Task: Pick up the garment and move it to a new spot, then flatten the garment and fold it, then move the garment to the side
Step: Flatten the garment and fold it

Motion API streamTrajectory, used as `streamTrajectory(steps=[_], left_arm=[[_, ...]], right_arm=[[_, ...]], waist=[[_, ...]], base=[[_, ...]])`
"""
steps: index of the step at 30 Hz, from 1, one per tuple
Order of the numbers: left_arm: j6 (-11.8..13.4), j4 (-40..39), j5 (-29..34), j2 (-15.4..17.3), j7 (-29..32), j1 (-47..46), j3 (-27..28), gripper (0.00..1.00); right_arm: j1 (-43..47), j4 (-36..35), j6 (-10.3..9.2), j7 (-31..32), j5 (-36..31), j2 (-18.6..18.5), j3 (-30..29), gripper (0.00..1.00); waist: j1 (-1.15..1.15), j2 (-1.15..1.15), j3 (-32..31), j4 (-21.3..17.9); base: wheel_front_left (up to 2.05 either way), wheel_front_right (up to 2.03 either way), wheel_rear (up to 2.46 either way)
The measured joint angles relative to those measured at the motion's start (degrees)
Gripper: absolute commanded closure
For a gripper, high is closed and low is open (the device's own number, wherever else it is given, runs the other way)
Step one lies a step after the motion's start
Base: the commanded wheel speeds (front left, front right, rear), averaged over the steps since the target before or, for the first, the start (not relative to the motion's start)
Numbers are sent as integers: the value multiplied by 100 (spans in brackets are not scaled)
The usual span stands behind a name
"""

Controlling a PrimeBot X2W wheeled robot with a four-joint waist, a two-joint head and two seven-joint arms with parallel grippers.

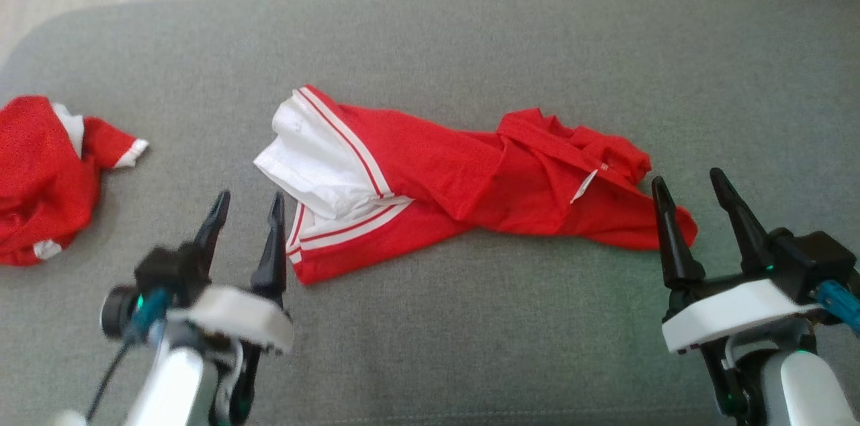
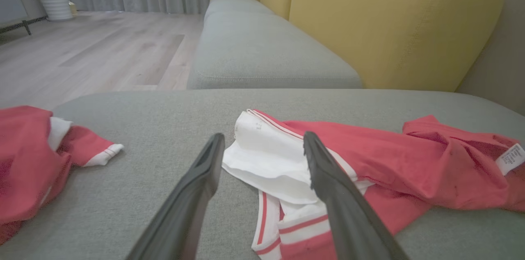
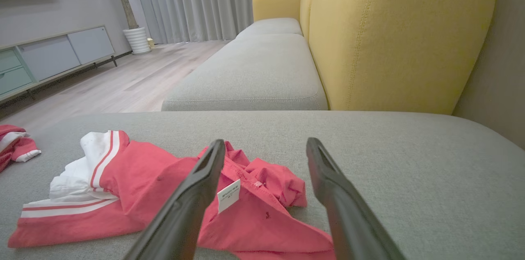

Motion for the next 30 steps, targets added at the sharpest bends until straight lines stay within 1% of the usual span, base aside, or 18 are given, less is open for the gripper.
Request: streamTrajectory(steps=[4, 7, 8, 13, 17, 21, 22, 23, 24, 27, 30], left_arm=[[-85, 372, -129, -9, 275, -582, -10, 0], [-215, 855, -314, -35, 536, -1211, 66, 0], [-304, 1240, -409, -55, 693, -1613, 96, 0], [-641, 2454, -690, -118, 1133, -2454, 113, 0], [-810, 3384, -895, -145, 1371, -2860, 164, 0], [-973, 3979, -1066, -209, 1524, -3188, 253, 0], [-1010, 4107, -1123, -222, 1564, -3290, 260, 34], [-1016, 4219, -1135, -233, 1586, -3370, 254, 76], [-1066, 4315, -1163, -247, 1586, -3422, 258, 100], [-1163, 4545, -1200, -266, 1525, -3470, 229, 100], [-1198, 4702, -1190, -298, 1336, -3529, 125, 100]], right_arm=[[-43, -56, 0, 0, 0, 12, 1, 0], [-138, -67, 0, -1, 0, 19, 1, 0], [-269, -69, 0, -2, 0, 20, 8, 0], [-543, -34, 0, -59, 0, 21, 23, 0], [-641, 81, 0, -109, 10, 22, 91, 0], [-644, 185, 0, -136, 60, 22, 96, 0], [-645, 210, 0, -136, 74, 22, 98, 0], [-647, 226, 0, -136, 77, 22, 97, 0], [-649, 237, 0, -136, 90, 22, 96, 0], [-690, 310, 0, -136, 91, 22, 113, 0], [-800, 417, 0, -102, 42, 9, 214, 0]], waist=[[0, 0, 219, 5], [0, 0, 435, 2], [0, 0, 589, -7], [1, 0, 946, -44], [1, 0, 1116, -118], [1, 0, 1147, -157], [1, 0, 1139, -160], [1, 0, 1130, -158], [1, 0, 1122, -153], [1, 0, 1086, -134], [1, 0, 1056, -111]], base=[[0, 0, 0], [0, 0, 0], [0, 0, 0], [0, 0, 0], [0, 0, 0], [0, 0, 0], [0, 0, 0], [0, 0, 0], [0, 0, 0], [0, 0, 0], [0, 0, 0]])
